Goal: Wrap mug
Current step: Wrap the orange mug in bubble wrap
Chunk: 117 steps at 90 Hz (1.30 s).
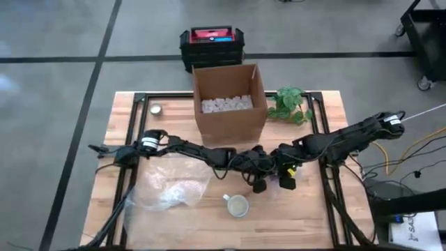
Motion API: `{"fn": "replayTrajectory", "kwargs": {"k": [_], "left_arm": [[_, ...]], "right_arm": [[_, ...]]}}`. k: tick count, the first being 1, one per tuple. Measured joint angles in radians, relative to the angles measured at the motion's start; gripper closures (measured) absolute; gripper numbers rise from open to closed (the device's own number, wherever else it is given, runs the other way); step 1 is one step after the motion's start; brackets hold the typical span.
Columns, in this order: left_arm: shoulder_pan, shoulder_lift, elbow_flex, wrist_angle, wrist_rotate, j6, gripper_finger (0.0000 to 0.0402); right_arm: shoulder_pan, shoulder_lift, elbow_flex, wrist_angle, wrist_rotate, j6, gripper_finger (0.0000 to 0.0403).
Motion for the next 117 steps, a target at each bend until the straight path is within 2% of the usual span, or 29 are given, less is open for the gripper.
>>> {"fn": "replayTrajectory", "kwargs": {"k": [19, 36, 46, 61, 72, 87, 104, 117], "left_arm": [[0.000, 0.001, 0.000, 0.002, 0.002, -0.004, 0.0381], [0.000, 0.002, -0.002, 0.024, 0.002, -0.008, 0.0381], [0.000, 0.002, -0.003, 0.025, 0.002, -0.009, 0.0381], [-0.002, 0.002, -0.001, 0.025, 0.004, -0.009, 0.0381], [0.000, 0.000, 0.000, 0.032, 0.005, -0.010, 0.0381], [0.000, -0.001, -0.001, 0.036, 0.001, -0.009, 0.0381], [0.000, -0.003, -0.002, 0.031, 0.001, -0.010, 0.0381], [0.000, -0.003, -0.002, 0.031, 0.001, -0.011, 0.0381]], "right_arm": [[0.000, -0.064, 0.075, -0.060, 0.012, -0.003, 0.0403], [0.000, -0.081, 0.092, -0.029, 0.102, -0.031, 0.0403], [0.003, -0.064, 0.046, 0.015, 0.099, -0.018, 0.0403], [0.030, -0.019, -0.058, 0.038, 0.031, 0.037, 0.0403], [0.037, -0.004, -0.084, 0.049, 0.026, 0.080, 0.0400], [0.039, -0.006, -0.062, 0.036, 0.015, 0.061, 0.0349], [0.039, -0.058, 0.090, -0.147, 0.013, 0.015, 0.0270], [0.039, -0.085, 0.167, -0.164, 0.071, -0.013, 0.0250]]}}
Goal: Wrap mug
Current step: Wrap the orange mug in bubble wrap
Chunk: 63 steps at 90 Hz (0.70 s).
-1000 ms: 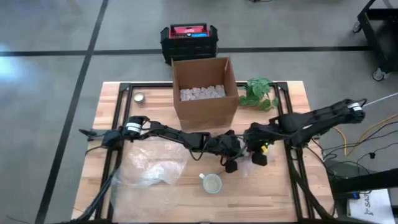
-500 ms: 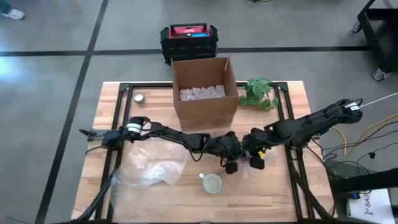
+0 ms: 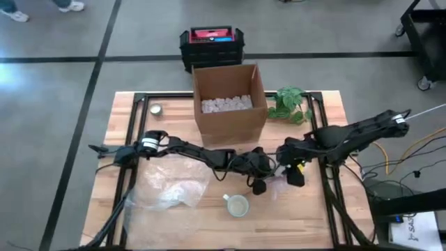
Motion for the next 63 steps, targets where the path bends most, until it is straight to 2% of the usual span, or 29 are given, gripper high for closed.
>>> {"fn": "replayTrajectory", "kwargs": {"k": [7, 14, 34, 38, 46, 63], "left_arm": [[0.000, 0.000, 0.000, 0.001, 0.000, 0.000, 0.0381], [0.000, 0.000, 0.000, 0.001, 0.000, 0.000, 0.0381], [0.000, -0.002, -0.001, -0.003, -0.006, 0.001, 0.0380], [0.002, -0.002, 0.001, 0.007, -0.004, 0.000, 0.0381], [0.001, -0.005, 0.000, -0.004, -0.001, 0.001, 0.0380], [0.000, -0.005, 0.000, 0.005, 0.006, 0.001, 0.0381]], "right_arm": [[0.000, -0.003, -0.004, 0.074, 0.061, -0.020, 0.0253], [0.002, 0.009, -0.062, 0.166, 0.065, -0.020, 0.0271], [0.011, 0.084, -0.251, 0.245, 0.022, 0.029, 0.0382], [0.011, 0.098, -0.279, 0.282, 0.025, 0.032, 0.0394], [0.011, 0.123, -0.313, 0.363, -0.001, 0.030, 0.0389], [0.011, 0.133, -0.303, 0.360, -0.052, 0.018, 0.0380]]}}
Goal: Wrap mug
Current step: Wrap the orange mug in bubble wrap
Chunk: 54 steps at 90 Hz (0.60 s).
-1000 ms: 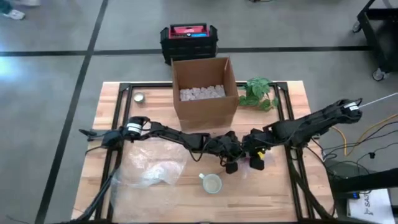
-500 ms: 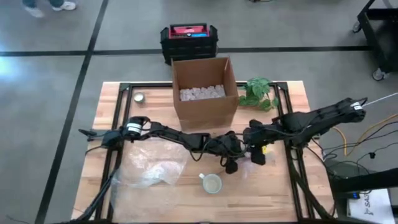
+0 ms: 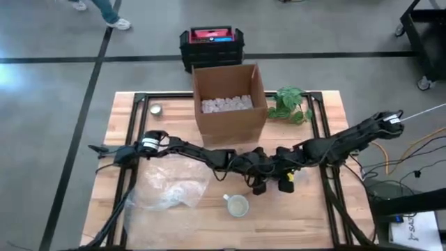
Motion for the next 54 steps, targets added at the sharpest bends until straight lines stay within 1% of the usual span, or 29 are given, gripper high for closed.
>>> {"fn": "replayTrajectory", "kwargs": {"k": [9, 16, 23, 28, 39, 42, 48, 54], "left_arm": [[-0.001, -0.001, 0.000, -0.002, -0.001, 0.000, 0.0381], [0.000, -0.001, 0.000, -0.002, -0.002, 0.000, 0.0381], [0.000, -0.003, 0.000, -0.004, -0.008, 0.000, 0.0381], [0.000, -0.003, 0.000, -0.005, -0.008, 0.000, 0.0381], [0.000, -0.003, 0.000, -0.003, -0.008, 0.000, 0.0381], [-0.001, -0.003, 0.000, -0.002, -0.008, 0.000, 0.0381], [-0.002, -0.003, 0.000, -0.003, -0.008, 0.000, 0.0381], [-0.002, -0.003, 0.000, -0.002, -0.008, 0.000, 0.0381]], "right_arm": [[-0.001, -0.026, 0.050, -0.067, -0.023, 0.008, 0.0380], [0.000, -0.059, 0.120, -0.135, -0.032, 0.009, 0.0378], [0.001, -0.093, 0.178, -0.216, -0.002, 0.009, 0.0373], [0.000, -0.121, 0.222, -0.255, 0.046, 0.011, 0.0366], [0.000, -0.186, 0.273, -0.436, 0.207, 0.050, 0.0337], [0.000, -0.200, 0.277, -0.469, 0.259, 0.081, 0.0327], [0.000, -0.228, 0.266, -0.591, 0.359, 0.169, 0.0306], [0.000, -0.245, 0.237, -0.693, 0.427, 0.289, 0.0287]]}}
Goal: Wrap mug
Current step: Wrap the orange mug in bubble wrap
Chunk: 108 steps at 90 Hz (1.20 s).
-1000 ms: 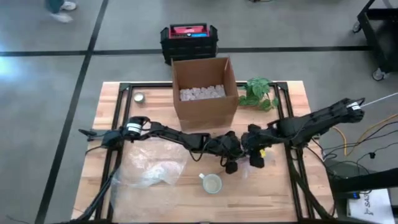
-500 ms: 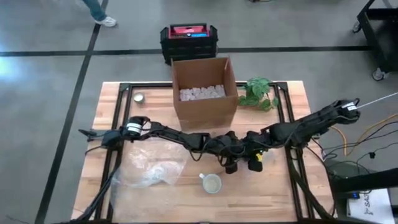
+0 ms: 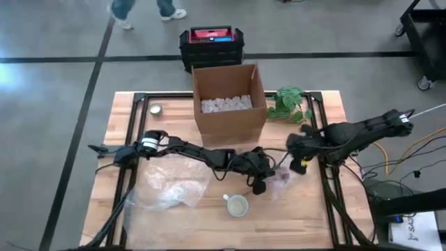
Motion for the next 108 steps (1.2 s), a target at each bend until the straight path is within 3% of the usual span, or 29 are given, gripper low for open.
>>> {"fn": "replayTrajectory", "kwargs": {"k": [12, 22, 39, 47, 58, 90, 108], "left_arm": [[-0.001, 0.000, 0.000, 0.001, 0.000, 0.000, 0.0381], [-0.001, 0.000, 0.000, 0.003, 0.000, 0.000, 0.0381], [-0.002, 0.000, 0.000, 0.008, 0.002, -0.003, 0.0381], [-0.002, 0.000, 0.000, 0.008, 0.003, -0.005, 0.0381], [-0.002, 0.000, 0.000, 0.007, 0.003, -0.006, 0.0381], [-0.002, -0.001, 0.000, -0.010, 0.006, -0.007, 0.0381], [-0.002, -0.015, 0.002, -0.038, 0.003, -0.006, 0.0381]], "right_arm": [[0.000, -0.022, -0.107, -0.061, 0.021, 0.207, 0.0260], [0.000, -0.029, -0.200, -0.024, -0.049, 0.260, 0.0248], [0.010, -0.042, -0.171, 0.135, -0.090, 0.180, 0.0249], [0.009, -0.069, -0.150, 0.278, -0.173, 0.107, 0.0257], [0.012, -0.060, -0.154, 0.348, -0.276, 0.082, 0.0272], [0.096, 0.130, -0.173, 0.604, -0.343, -0.021, 0.0313], [0.122, 0.227, -0.170, 0.615, -0.342, -0.048, 0.0343]]}}
